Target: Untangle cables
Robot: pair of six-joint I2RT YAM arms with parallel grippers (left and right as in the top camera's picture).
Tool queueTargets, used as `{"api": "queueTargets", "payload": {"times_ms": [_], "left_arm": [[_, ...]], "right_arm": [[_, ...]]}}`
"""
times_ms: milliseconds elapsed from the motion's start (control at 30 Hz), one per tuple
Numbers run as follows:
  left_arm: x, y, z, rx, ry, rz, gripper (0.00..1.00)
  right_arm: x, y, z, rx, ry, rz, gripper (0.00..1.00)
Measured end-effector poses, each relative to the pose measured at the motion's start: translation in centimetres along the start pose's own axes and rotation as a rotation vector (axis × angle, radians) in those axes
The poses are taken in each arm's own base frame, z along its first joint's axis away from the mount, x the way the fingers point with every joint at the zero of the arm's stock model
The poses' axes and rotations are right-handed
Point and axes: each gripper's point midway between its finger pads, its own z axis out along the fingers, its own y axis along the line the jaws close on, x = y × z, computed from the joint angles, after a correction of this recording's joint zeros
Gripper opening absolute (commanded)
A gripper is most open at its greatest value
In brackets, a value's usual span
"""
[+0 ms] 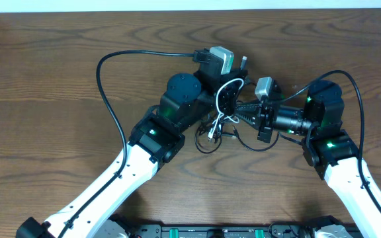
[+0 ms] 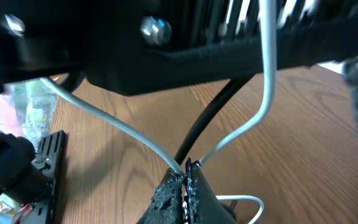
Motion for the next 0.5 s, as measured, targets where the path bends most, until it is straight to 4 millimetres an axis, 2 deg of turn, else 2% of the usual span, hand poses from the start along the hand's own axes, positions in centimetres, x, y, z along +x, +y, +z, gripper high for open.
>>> {"api": "queueTargets", "payload": {"times_ms": [233, 500], "left_arm": [[0.7, 1.1, 0.0, -0.061, 0.021, 0.009, 0.08], [3.7, 5.1, -0.9, -0.261, 0.144, 0.101, 0.08]], "right_arm": [[-0.2, 0.0, 0.0, 0.002, -0.007, -0.001, 0.01], [-1.4, 0.3, 0.0, -0.018, -0.044, -0.014, 0.01]]}}
